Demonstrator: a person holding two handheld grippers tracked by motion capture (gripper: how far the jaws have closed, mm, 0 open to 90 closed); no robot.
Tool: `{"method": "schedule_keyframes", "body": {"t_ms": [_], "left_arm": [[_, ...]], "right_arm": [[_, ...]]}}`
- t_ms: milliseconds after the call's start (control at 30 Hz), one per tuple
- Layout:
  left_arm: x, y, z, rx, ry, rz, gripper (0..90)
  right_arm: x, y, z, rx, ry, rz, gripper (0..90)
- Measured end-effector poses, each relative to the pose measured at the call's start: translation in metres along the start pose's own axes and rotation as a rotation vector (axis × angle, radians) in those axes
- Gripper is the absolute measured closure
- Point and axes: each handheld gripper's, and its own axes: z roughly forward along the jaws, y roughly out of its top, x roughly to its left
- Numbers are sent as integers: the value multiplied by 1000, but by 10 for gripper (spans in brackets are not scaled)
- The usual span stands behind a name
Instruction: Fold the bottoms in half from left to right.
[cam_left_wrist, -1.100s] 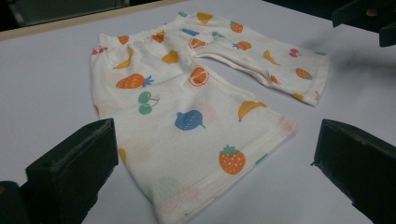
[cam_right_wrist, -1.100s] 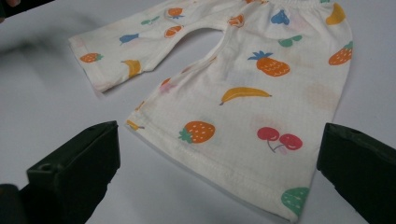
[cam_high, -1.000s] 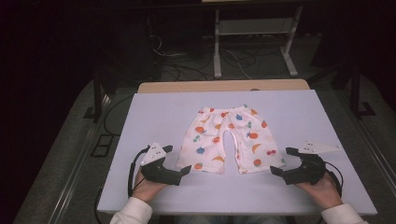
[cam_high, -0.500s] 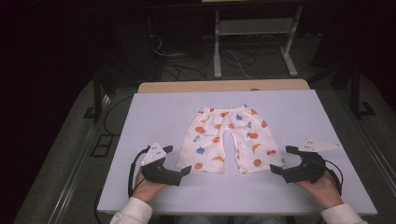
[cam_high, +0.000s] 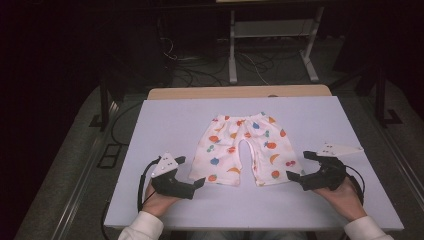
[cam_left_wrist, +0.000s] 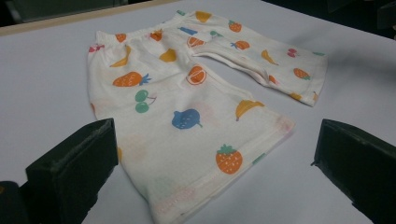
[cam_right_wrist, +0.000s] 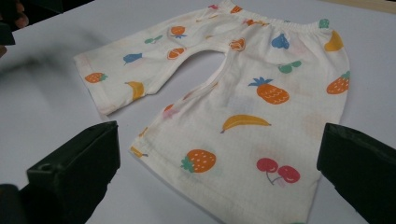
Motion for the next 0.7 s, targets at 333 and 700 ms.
{"method": "schedule_keyframes", "body": {"t_ms": [333, 700], "left_arm": [[0, 0, 0, 2, 1, 0, 0], [0, 0, 0, -1, 0, -1, 0]], "right_arm": [[2, 11, 3, 9, 19, -5, 0], [5, 22, 9, 11, 36, -16, 0]]}}
